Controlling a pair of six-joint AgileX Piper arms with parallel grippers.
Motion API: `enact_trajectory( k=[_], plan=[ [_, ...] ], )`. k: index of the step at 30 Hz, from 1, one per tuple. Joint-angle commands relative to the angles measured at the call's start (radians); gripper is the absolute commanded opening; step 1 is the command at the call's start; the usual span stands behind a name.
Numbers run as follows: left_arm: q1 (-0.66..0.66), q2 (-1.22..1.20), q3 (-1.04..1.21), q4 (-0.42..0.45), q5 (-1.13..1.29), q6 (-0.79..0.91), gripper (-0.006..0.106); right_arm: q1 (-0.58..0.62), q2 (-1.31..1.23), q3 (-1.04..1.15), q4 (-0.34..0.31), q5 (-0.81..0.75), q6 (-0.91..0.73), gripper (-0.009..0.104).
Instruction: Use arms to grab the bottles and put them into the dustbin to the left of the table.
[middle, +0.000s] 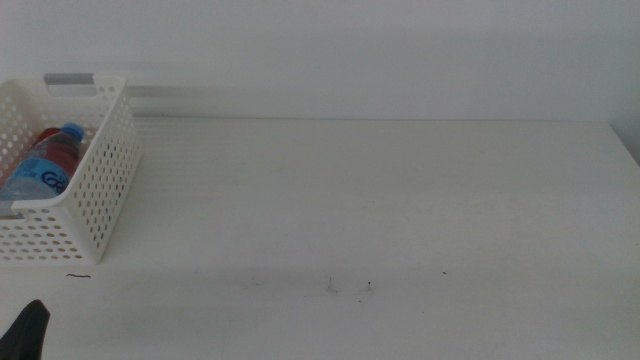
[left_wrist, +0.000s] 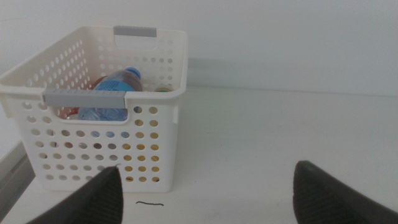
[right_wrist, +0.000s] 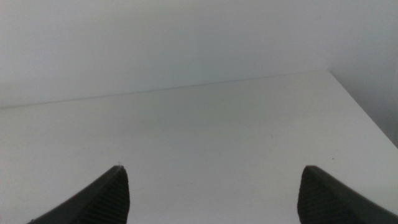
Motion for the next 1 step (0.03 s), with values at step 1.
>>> enact_trajectory(
  k=[1],
  plan=[
    [0.002,-0.004,0.000,-0.007,-0.014,0.001,0.093,-0.008,-0.004,0.003,-0.013,-0.002,-0.005,0.087]
  ],
)
